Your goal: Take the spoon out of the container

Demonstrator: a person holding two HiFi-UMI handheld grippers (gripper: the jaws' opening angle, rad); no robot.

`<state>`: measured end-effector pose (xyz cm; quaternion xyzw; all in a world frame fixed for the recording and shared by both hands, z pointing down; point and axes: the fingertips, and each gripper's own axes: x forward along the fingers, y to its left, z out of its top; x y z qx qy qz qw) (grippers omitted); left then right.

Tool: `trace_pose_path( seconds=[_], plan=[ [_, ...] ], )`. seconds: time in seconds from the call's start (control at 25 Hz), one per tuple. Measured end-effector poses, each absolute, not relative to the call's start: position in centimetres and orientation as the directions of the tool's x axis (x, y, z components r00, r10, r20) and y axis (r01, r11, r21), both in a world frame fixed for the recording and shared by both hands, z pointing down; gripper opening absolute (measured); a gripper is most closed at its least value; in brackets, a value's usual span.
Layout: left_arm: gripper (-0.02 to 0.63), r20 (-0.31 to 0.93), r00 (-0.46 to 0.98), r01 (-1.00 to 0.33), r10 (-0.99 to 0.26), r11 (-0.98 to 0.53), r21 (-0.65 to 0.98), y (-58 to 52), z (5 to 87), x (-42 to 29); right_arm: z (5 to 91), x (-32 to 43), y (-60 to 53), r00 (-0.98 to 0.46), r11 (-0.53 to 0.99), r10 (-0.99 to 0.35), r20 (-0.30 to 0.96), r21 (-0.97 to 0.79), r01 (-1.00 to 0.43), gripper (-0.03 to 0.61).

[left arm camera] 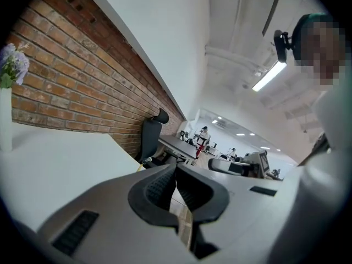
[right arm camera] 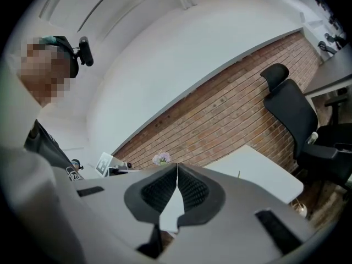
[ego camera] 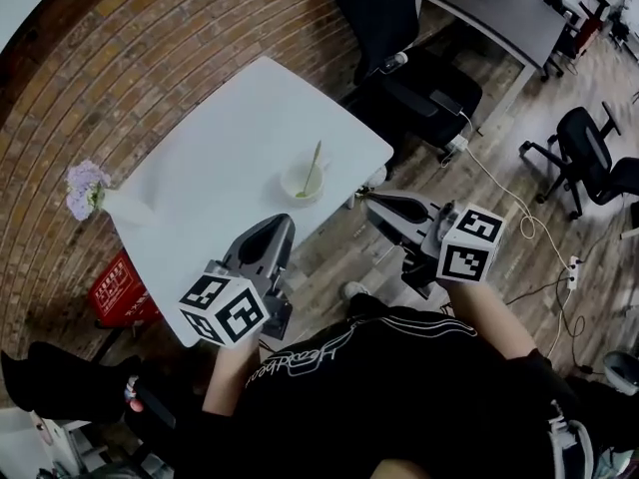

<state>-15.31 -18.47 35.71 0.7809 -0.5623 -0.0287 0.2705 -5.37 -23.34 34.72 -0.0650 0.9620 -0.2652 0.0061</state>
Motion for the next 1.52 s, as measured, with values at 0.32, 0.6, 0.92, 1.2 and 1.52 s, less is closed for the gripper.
trace_pose_path(
  seconds=[0.32, 0.6, 0.92, 1.2, 1.52],
  plan=[
    [0.005, 0.28, 0.293, -0.877, -0.914, -0.141, 0.459, -24.7, 36.9, -17.7, 35.9, -9.0, -31.3, -0.998, 0.85, -0.067, 0.02, -0.523, -0.068, -0.003],
    [0.005, 0.293, 0.214, -0.885, -0.932, -0.058, 0.463, -26.8, 38.1, -19.6, 38.1, -11.3, -35.1, -0.998, 0.859, -0.009, 0.059, -0.511, -0.038, -0.002],
    [0.005, 0.306, 0.129, -0.88, -0.943, 0.033, 0.473, -26.5, 39.9, -21.7, 40.5, -12.9, -37.6, -0.996, 0.838, 0.013, 0.086, -0.544, -0.036, -0.002],
    [0.005, 0.321, 0.099, -0.863, -0.942, 0.08, 0.499, -25.9, 41.5, -24.0, 43.4, -15.5, -38.4, -0.992, 0.834, 0.031, 0.124, -0.55, -0.043, 0.0],
    [0.005, 0.347, 0.106, -0.848, -0.932, 0.098, 0.52, -26.3, 43.4, -25.6, 47.2, -17.2, -39.6, -0.983, 0.827, 0.031, 0.183, -0.556, -0.077, 0.069]
  ],
)
